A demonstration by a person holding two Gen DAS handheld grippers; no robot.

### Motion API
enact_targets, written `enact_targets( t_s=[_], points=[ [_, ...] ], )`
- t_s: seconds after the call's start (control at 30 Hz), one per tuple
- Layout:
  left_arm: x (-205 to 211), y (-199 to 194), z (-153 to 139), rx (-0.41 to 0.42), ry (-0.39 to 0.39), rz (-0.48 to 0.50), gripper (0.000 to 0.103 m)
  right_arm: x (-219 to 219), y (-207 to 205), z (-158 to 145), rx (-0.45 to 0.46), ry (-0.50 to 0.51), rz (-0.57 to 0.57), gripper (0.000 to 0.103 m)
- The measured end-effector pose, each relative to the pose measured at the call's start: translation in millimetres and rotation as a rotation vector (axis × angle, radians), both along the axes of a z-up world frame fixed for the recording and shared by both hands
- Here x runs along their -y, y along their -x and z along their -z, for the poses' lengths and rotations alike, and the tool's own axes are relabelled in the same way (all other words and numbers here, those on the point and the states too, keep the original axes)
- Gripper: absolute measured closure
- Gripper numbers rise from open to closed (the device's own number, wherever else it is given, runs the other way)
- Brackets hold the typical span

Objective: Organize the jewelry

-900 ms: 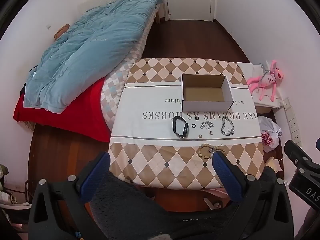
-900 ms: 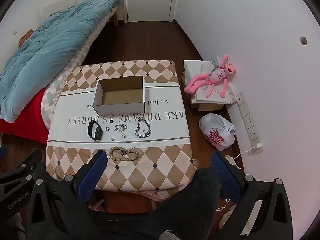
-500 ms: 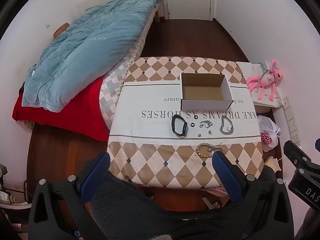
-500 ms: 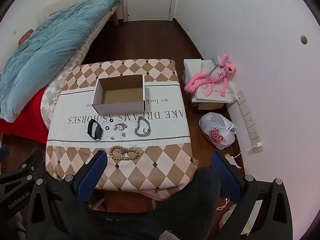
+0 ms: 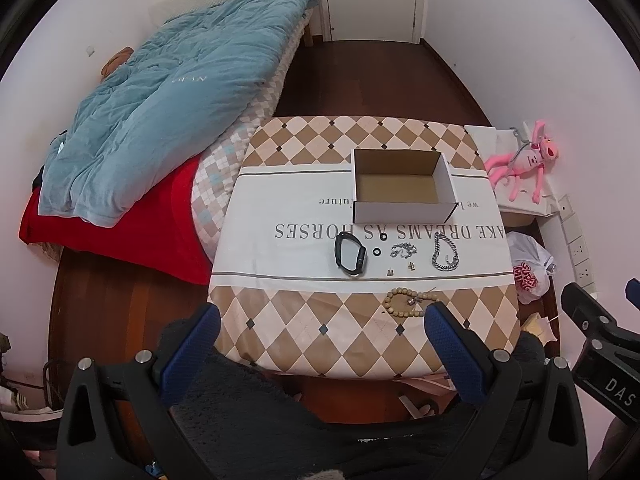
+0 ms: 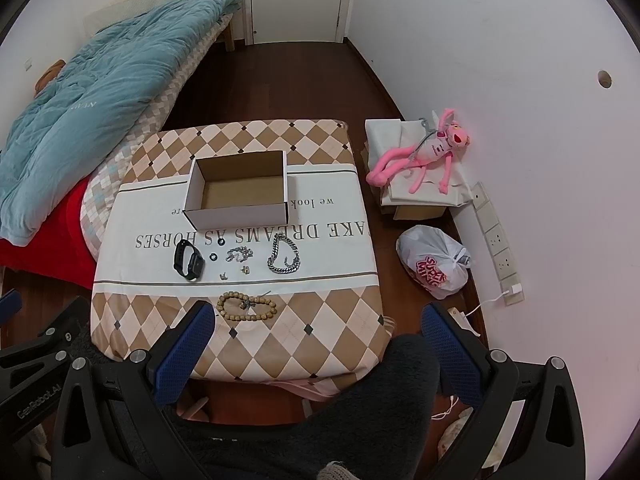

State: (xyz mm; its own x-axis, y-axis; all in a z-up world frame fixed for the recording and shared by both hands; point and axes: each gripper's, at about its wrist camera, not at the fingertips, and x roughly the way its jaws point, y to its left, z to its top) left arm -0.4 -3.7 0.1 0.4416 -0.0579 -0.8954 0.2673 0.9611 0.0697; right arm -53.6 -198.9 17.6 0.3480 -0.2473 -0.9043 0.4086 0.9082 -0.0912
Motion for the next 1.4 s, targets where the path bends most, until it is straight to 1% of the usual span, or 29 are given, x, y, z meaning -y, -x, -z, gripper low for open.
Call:
enact_targets(
  t_s=[0.3, 0.33, 0.5, 1.1, 1.4],
  points=[
    [1.0, 1.5, -5.3, 0.014, 0.015, 0.003, 0.0, -0.4, 3.4, -1.1, 0.004, 0.001, -0.001, 0.0],
    [1.2, 1.5, -5.5, 0.015, 0.013, 0.004, 0.0, 0.5, 4.6, -6.2, 0.004, 0.003, 0.001, 0.0],
    [3.2, 2.1, -6.1, 0.019, 0.016, 0.004, 0.0, 0.5, 3.6, -8.9, 0.005, 0.007, 0.003, 0.0],
    [5.9, 1.9, -8.6, 0.022, 0.02, 0.004, 0.0, 0.8, 4.3, -11.4, 0.01, 0.007, 0.003, 0.0],
    [17.1, 0.2, -11.3, 0.018, 0.023, -0.001, 0.0, 0.0, 4.2, -14.6, 0.012, 0.009, 0.002, 0.0]
  ],
)
